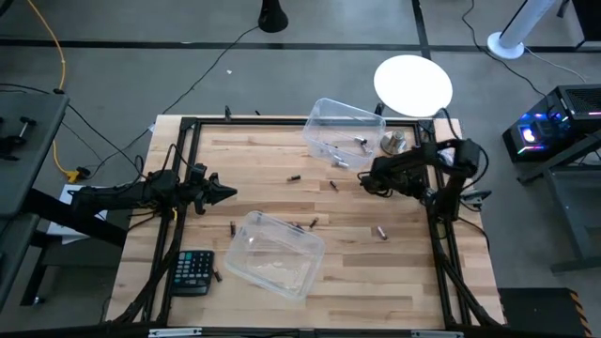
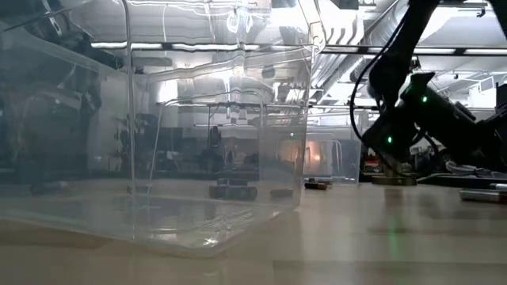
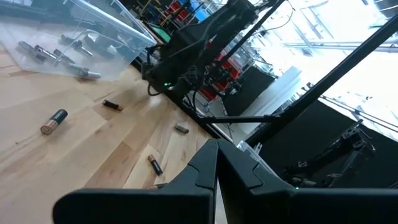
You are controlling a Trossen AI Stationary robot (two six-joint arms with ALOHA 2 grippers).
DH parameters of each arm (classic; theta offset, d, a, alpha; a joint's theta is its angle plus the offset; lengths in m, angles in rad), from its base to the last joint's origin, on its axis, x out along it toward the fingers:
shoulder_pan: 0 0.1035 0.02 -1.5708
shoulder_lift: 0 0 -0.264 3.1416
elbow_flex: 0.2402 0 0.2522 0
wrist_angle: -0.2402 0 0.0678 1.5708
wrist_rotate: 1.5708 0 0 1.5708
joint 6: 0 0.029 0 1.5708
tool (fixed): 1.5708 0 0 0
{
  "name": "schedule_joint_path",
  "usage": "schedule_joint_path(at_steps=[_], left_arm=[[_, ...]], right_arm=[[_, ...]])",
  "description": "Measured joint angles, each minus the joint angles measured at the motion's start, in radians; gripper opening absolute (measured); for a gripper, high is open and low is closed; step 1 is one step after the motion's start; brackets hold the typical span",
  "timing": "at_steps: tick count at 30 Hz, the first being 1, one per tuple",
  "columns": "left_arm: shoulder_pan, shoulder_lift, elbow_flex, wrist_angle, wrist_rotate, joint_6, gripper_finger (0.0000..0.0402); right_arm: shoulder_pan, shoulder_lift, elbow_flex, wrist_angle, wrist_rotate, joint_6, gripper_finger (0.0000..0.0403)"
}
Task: Sort batteries
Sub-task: Put the silver battery into the top transparent bin
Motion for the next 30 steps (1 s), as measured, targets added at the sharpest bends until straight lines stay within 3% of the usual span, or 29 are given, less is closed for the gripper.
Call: schedule_joint_path(at_steps=[9, 13, 17, 20, 22, 30], left_arm=[[0.0, 0.002, 0.0, 0.0, 0.0, 0.0, 0.0], [0.0, 0.002, 0.0, 0.0, 0.0, 0.0, 0.0], [0.0, 0.002, 0.0, 0.0, 0.0, 0.0, 0.0], [0.0, 0.002, 0.0, 0.0, 0.0, 0.0, 0.0], [0.0, 0.002, 0.0, 0.0, -0.001, 0.0, 0.0], [0.0, 0.004, 0.0, -0.001, 0.001, 0.0, 0.0]], right_arm=[[-0.045, 0.106, 0.0, 0.024, -0.011, -0.069, 0.0], [-0.059, 0.099, -0.029, 0.086, 0.008, -0.199, 0.0], [-0.054, 0.101, -0.019, 0.083, 0.007, -0.14, 0.0], [-0.056, 0.08, -0.001, 0.088, -0.01, -0.186, 0.0], [-0.04, 0.057, 0.027, 0.203, -0.009, -0.175, 0.0], [-0.024, 0.015, 0.043, 0.209, -0.019, -0.175, 0.0]])
